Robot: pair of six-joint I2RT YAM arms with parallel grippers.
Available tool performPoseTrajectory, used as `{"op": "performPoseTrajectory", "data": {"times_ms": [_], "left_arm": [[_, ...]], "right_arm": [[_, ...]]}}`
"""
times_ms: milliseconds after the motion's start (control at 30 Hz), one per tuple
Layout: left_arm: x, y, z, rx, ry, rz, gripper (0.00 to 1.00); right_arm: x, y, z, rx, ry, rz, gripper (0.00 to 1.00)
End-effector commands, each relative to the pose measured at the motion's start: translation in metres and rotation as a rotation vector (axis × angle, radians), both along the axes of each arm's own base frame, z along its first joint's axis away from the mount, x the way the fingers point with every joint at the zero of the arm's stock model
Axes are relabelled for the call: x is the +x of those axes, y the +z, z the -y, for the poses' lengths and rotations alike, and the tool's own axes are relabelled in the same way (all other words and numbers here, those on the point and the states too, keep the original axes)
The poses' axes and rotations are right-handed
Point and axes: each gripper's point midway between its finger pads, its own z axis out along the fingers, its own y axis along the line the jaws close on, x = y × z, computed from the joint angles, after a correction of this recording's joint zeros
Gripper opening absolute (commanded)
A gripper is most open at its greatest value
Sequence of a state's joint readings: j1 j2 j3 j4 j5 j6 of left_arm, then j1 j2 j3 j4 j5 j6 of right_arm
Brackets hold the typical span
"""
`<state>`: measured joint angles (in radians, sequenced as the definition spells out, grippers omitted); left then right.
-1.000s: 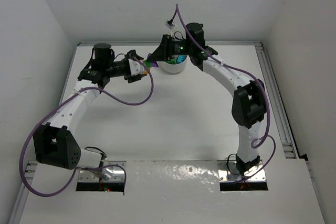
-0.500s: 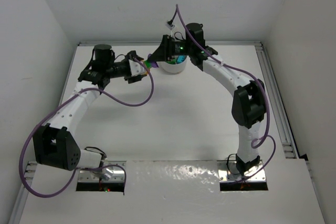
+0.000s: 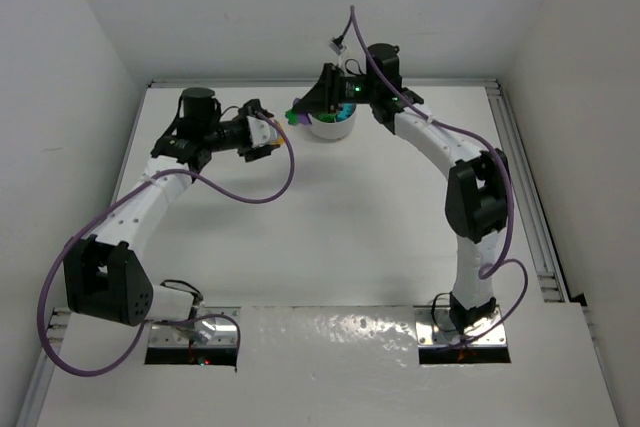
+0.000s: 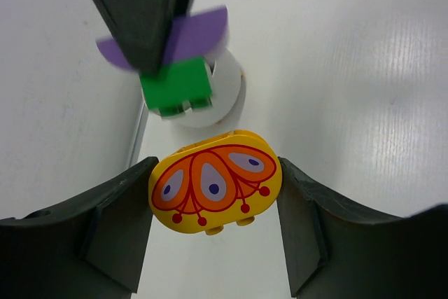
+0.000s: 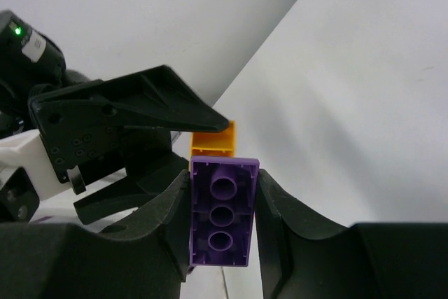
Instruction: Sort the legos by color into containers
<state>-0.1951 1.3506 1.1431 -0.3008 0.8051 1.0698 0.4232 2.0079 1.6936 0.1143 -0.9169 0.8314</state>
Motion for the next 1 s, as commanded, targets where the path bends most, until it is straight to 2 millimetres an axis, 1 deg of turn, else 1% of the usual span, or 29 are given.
{"op": "performPoseTrajectory", "data": {"times_ms": [0, 133, 200, 233, 300, 333, 400, 433, 467, 500, 533, 567, 600, 633, 667, 700, 733, 767, 800, 833, 933, 967], "left_arm": [[-0.008, 0.004, -0.004, -0.003, 0.012, -0.003, 0.00], [-0.008, 0.004, -0.005, -0.001, 0.018, -0.005, 0.00], [-0.007, 0.002, -0.006, 0.000, 0.023, -0.006, 0.00], [-0.008, -0.001, -0.006, 0.002, 0.026, -0.014, 0.00], [-0.005, -0.001, -0.007, -0.010, 0.043, -0.015, 0.00], [-0.004, -0.004, -0.008, -0.016, 0.057, -0.024, 0.00], [0.005, 0.001, -0.009, -0.067, 0.116, -0.038, 0.00], [0.007, -0.001, -0.009, -0.083, 0.138, -0.051, 0.00], [0.015, 0.006, -0.012, -0.128, 0.196, -0.061, 0.00], [0.021, 0.004, -0.011, -0.153, 0.230, -0.087, 0.00], [0.031, -0.002, -0.015, -0.189, 0.313, -0.149, 0.00], [0.038, 0.004, -0.014, -0.209, 0.341, -0.163, 0.00], [0.041, 0.001, -0.013, -0.237, 0.374, -0.218, 0.00], [0.044, -0.002, -0.014, -0.245, 0.398, -0.253, 0.00], [0.050, -0.011, -0.013, -0.249, 0.417, -0.291, 0.00], [0.055, -0.006, -0.011, -0.276, 0.430, -0.310, 0.00], [0.058, -0.006, -0.011, -0.284, 0.441, -0.317, 0.00], [0.062, -0.013, -0.009, -0.281, 0.446, -0.336, 0.00], [0.066, -0.010, -0.008, -0.284, 0.446, -0.328, 0.00], [0.069, -0.009, -0.008, -0.288, 0.455, -0.326, 0.00], [0.076, -0.009, -0.004, -0.295, 0.465, -0.316, 0.00], [0.078, -0.009, -0.004, -0.295, 0.473, -0.316, 0.00]], "right_arm": [[0.020, 0.039, 0.033, 0.042, -0.093, 0.125, 0.00], [0.024, 0.039, 0.041, 0.039, -0.113, 0.122, 0.00], [0.025, 0.040, 0.042, 0.038, -0.119, 0.126, 0.00], [0.026, 0.040, 0.042, 0.039, -0.121, 0.127, 0.00], [0.028, 0.038, 0.042, 0.033, -0.131, 0.121, 0.00], [0.029, 0.036, 0.043, 0.028, -0.140, 0.120, 0.00], [0.031, 0.033, 0.045, 0.016, -0.155, 0.113, 0.00], [0.034, 0.031, 0.047, 0.008, -0.171, 0.111, 0.00], [0.035, 0.030, 0.048, -0.002, -0.180, 0.118, 0.00], [0.037, 0.025, 0.051, -0.020, -0.194, 0.103, 0.00], [0.041, 0.021, 0.055, -0.049, -0.228, 0.099, 0.00], [0.043, 0.018, 0.060, -0.065, -0.251, 0.099, 0.00], [0.050, 0.015, 0.065, -0.085, -0.295, 0.104, 0.00], [0.051, 0.017, 0.071, -0.090, -0.322, 0.106, 0.00], [0.056, 0.016, 0.080, -0.098, -0.356, 0.102, 0.00], [0.061, 0.010, 0.087, -0.115, -0.400, 0.087, 0.00], [0.066, 0.010, 0.097, -0.122, -0.435, 0.084, 0.00], [0.070, 0.009, 0.104, -0.133, -0.464, 0.078, 0.00], [0.072, 0.005, 0.110, -0.156, -0.487, 0.059, 0.00], [0.078, 0.002, 0.117, -0.191, -0.521, 0.080, 0.00], [0.082, -0.003, 0.127, -0.270, -0.555, 0.092, 0.00], [0.087, -0.005, 0.132, -0.281, -0.590, 0.100, 0.00]]}}
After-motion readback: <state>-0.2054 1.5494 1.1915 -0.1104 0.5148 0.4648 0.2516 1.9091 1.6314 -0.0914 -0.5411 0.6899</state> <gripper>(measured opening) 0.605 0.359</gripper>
